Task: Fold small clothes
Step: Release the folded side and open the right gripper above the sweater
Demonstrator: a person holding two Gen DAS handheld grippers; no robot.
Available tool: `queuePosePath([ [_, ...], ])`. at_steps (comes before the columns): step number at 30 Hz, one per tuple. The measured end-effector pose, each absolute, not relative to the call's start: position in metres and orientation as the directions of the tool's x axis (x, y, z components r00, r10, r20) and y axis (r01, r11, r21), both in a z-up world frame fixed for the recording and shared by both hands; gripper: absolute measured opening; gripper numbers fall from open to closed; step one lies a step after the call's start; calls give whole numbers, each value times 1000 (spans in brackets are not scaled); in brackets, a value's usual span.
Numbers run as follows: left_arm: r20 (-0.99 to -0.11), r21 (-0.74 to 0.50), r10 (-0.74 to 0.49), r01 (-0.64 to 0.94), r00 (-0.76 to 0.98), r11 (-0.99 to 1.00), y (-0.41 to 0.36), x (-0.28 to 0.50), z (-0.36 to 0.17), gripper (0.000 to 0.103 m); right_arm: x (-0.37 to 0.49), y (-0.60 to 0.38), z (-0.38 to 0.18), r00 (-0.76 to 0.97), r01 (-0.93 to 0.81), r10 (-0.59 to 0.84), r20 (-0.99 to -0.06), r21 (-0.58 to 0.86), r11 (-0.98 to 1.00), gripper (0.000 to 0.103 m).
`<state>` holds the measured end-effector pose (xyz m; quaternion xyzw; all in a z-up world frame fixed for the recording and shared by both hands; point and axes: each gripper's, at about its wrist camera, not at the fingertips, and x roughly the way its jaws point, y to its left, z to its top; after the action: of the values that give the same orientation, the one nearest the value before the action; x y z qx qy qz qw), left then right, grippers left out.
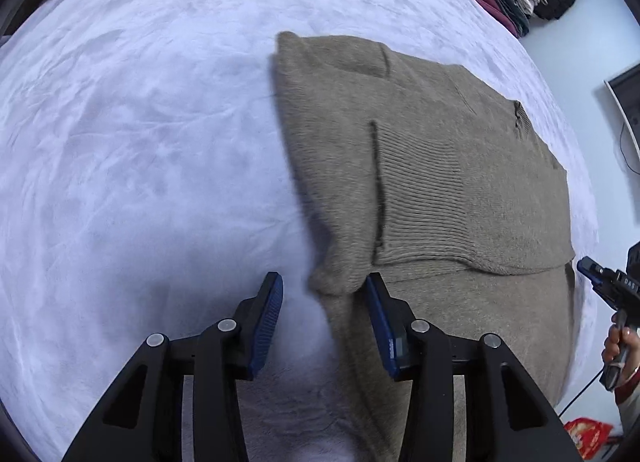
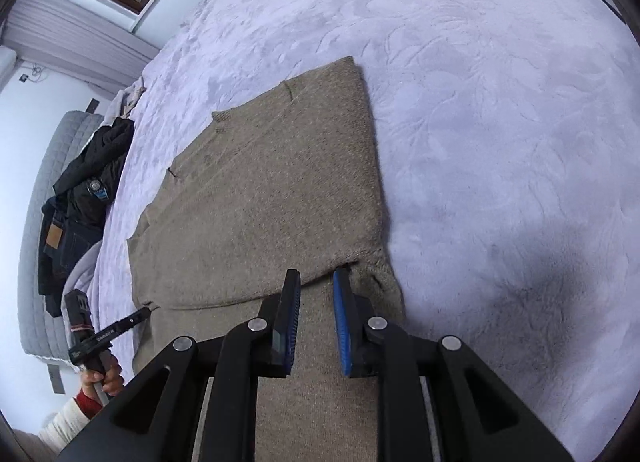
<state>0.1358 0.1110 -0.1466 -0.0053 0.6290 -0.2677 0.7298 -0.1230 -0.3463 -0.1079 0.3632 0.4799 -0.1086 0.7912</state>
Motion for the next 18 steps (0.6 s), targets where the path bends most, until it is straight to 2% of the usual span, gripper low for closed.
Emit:
queuePosePath([
  [10,-915,-305,-374,343,155,888,112,141,-127,47,-94,-309,-95,511,436,135,-849,391,811,19],
  [12,-940,-227,-292,317,174,921,107,145,-140,47,-82,-300,-101,488,426,130,-863,365,828,19],
  [15,-936,-246,-304,288,177,925,116,147,-148,49,-72,-295,-123,409,441,109,-906,301,845,19],
  [17,-938,-237,-295,287,181,928,119,144,-144,49,-74,-298,-133,407,463,124,-905,322,826,19],
  [18,-941,-230,-287,284,179,931,121,143,-142,53,-77,-299,-132,418,469,130,-899,336,816,19],
])
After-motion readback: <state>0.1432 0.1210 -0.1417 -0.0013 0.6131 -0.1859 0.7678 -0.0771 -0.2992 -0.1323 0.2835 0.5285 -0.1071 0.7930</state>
